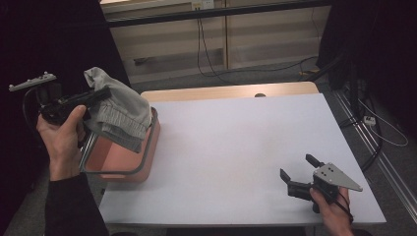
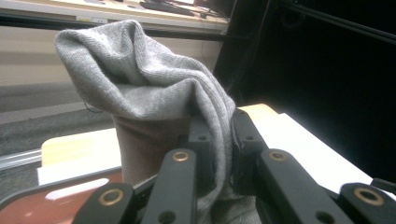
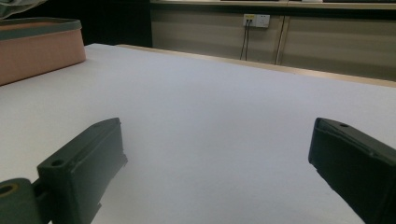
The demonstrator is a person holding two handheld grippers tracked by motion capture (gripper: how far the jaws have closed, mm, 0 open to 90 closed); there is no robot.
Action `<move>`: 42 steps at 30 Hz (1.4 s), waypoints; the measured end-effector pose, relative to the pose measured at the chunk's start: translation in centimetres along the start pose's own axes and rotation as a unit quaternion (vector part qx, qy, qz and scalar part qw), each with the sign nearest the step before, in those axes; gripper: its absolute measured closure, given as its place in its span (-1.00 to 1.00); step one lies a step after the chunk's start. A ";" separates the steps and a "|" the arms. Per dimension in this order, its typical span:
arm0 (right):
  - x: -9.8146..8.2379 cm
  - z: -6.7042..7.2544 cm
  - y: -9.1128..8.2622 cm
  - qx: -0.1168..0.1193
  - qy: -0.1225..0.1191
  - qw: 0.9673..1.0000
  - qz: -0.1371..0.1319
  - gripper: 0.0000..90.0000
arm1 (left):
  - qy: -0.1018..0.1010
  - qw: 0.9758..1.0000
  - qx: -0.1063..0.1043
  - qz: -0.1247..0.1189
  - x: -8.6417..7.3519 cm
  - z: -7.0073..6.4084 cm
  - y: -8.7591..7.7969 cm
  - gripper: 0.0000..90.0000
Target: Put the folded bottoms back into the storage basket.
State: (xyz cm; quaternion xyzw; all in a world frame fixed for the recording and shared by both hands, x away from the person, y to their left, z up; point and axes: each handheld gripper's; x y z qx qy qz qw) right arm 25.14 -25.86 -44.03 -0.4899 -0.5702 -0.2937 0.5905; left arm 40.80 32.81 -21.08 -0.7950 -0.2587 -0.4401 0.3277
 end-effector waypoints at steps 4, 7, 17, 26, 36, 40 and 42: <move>0.0 0.0 0.0 0.000 -0.001 1.000 0.000 -0.93 | 0.002 1.000 0.003 0.008 -0.3 0.6 -0.2 0.81; 0.0 0.0 0.0 0.000 0.000 1.000 0.001 -0.93 | 0.005 1.000 0.008 0.018 -0.7 0.8 -0.1 0.81; 0.0 0.0 0.0 0.001 0.001 1.000 0.003 -0.93 | -0.012 0.999 0.018 0.026 -2.2 2.3 0.4 0.81; 0.0 0.1 0.1 0.002 0.000 1.000 0.003 -0.93 | -0.024 0.999 0.032 0.036 -2.9 3.9 0.2 0.81; 0.0 0.1 0.1 0.004 0.001 1.000 0.003 -0.92 | -0.032 0.998 0.034 0.048 -4.0 5.0 0.5 0.81; 0.0 0.1 0.1 0.005 0.001 1.000 0.003 -0.92 | -0.031 0.997 0.036 0.055 -4.4 5.3 0.6 0.81; 0.0 0.1 0.1 0.005 0.001 1.000 0.003 -0.92 | -0.035 0.997 0.035 0.054 -4.6 5.5 0.7 0.81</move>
Point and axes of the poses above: each handheld gripper's, and its own axes: y roughly forward along the jaws, x roughly out of its top, z roughly to its left, and after that the axes turned 9 degrees about -y, right-handed
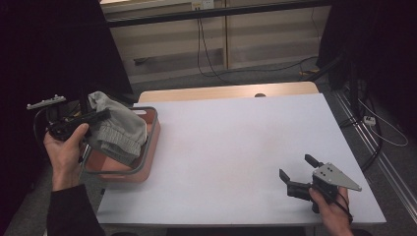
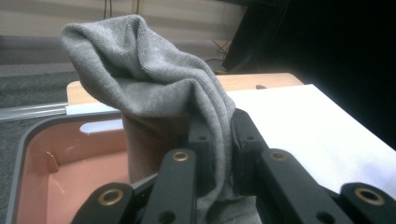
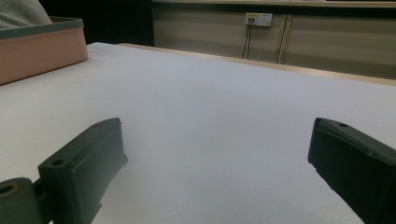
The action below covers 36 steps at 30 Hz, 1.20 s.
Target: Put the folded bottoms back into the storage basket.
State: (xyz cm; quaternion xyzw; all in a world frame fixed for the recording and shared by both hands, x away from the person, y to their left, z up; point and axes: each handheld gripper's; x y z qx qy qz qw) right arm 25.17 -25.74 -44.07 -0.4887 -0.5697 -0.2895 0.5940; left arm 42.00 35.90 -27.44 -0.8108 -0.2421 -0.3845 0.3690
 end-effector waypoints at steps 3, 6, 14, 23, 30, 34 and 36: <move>0.0 0.0 0.0 0.000 -0.001 1.000 0.000 -0.92 | 0.000 1.000 0.002 0.005 -0.2 0.2 0.1 0.81; 0.0 0.0 0.0 0.000 -0.001 1.000 0.000 -0.92 | 0.003 1.000 0.001 0.010 -0.4 0.4 0.2 0.81; 0.0 0.0 0.0 0.001 -0.002 1.000 -0.001 -0.92 | 0.021 0.999 -0.006 0.025 -1.1 -0.5 0.1 0.80; 0.0 0.0 0.0 0.001 -0.002 1.000 -0.001 -0.92 | 0.027 0.998 0.022 0.044 -1.7 0.4 0.0 0.80; 0.0 0.1 0.0 0.002 -0.002 1.000 -0.001 -0.92 | 0.012 0.998 0.031 0.050 -2.2 1.8 0.0 0.80; 0.0 0.1 0.1 0.001 -0.001 1.000 -0.001 -0.92 | 0.011 0.998 0.024 0.051 -2.3 1.8 0.9 0.80; 0.0 0.1 0.1 0.001 -0.001 1.000 -0.001 -0.92 | 0.012 0.999 0.021 0.048 -2.1 1.5 1.3 0.80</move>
Point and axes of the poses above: each handheld gripper's, and its own axes: y roughly forward along the jaws, x roughly out of its top, z roughly to its left, and after that the axes turned 9 degrees about -y, right-handed
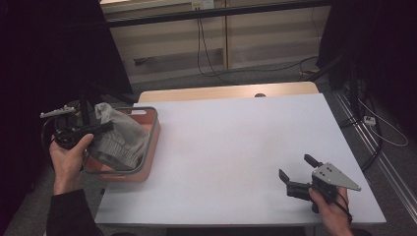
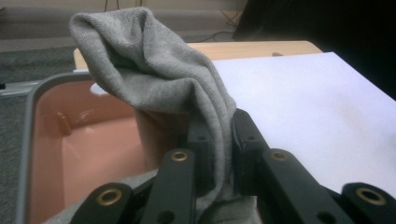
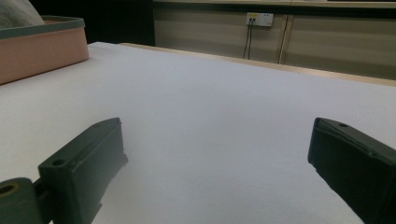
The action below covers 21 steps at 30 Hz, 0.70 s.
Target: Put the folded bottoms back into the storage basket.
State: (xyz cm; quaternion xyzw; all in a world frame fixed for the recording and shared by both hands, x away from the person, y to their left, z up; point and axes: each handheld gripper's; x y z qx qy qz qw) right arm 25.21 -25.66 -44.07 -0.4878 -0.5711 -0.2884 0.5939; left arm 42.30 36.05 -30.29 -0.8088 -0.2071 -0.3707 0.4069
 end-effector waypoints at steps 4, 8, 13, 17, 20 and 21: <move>0.0 0.0 0.0 0.000 0.000 1.000 0.000 -0.92 | 0.011 1.000 -0.021 0.000 0.3 -1.0 0.7 0.80; 0.0 0.0 0.0 0.001 0.000 1.000 0.001 -0.92 | 0.012 1.000 -0.027 0.003 0.2 -0.9 0.8 0.79; 0.0 0.0 0.0 0.001 0.000 1.000 -0.001 -0.92 | 0.008 0.999 0.040 0.018 -0.2 0.7 -0.3 0.79; 0.0 0.0 0.1 -0.001 0.000 1.000 0.000 -0.92 | 0.006 0.996 0.082 0.029 -0.7 1.9 -1.1 0.79; 0.0 0.0 0.1 0.000 -0.001 1.000 0.001 -0.92 | -0.016 0.995 0.099 0.025 -1.1 2.9 -0.9 0.79; 0.0 0.0 0.1 -0.001 -0.001 1.000 0.001 -0.92 | -0.018 0.994 0.102 0.029 -1.1 3.2 -0.8 0.79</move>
Point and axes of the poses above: each handheld gripper's, and its own axes: y roughly forward along the jaws, x roughly out of its top, z roughly to its left, and after that the axes turned 9 degrees about -y, right-handed
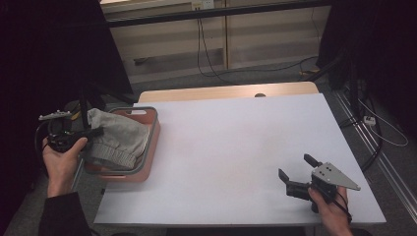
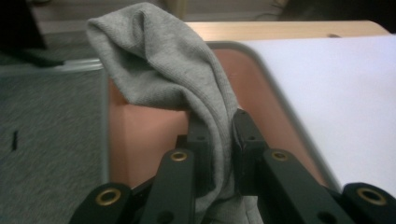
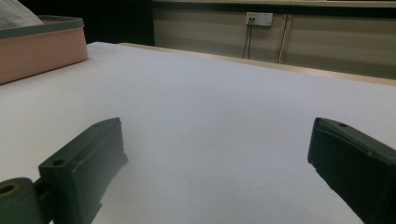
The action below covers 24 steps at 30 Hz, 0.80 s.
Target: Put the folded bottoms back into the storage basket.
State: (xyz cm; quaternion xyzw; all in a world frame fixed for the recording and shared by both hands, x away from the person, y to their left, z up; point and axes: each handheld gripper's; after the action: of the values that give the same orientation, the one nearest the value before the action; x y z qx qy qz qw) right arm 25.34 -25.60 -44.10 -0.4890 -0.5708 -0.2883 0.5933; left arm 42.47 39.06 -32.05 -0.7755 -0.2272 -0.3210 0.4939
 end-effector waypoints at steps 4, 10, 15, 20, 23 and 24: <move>0.0 0.0 0.0 -0.001 0.003 1.000 0.000 -0.92 | -0.012 1.000 0.001 0.001 -0.4 0.6 1.3 0.79; 0.0 0.0 -0.1 0.000 0.001 1.000 -0.001 -0.92 | -0.006 1.000 0.008 0.006 -0.2 -0.2 2.8 0.79; 0.0 0.0 -0.1 0.000 0.001 1.000 -0.001 -0.92 | -0.009 1.000 -0.002 0.012 0.0 -0.7 3.9 0.79; 0.0 0.0 -0.1 0.000 0.001 1.000 -0.001 -0.92 | -0.001 1.000 -0.016 0.014 0.3 -1.5 4.6 0.79; 0.0 0.0 -0.1 0.002 0.001 1.000 -0.001 -0.92 | -0.005 1.000 -0.015 0.014 0.1 -1.3 4.6 0.78; 0.0 0.0 -0.1 0.002 0.001 1.000 -0.001 -0.92 | -0.007 1.000 -0.010 0.016 0.1 -1.1 4.5 0.77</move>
State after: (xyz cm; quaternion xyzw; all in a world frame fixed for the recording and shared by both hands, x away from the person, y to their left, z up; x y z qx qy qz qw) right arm 25.25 -25.67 -44.07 -0.4870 -0.5713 -0.2887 0.5942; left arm 45.18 36.22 -34.44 -0.7858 -0.2152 -0.3103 0.4898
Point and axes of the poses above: each handheld gripper's, and its own axes: y roughly forward along the jaws, x roughly out of its top, z roughly to its left, and after that the axes turned 9 degrees about -y, right-handed
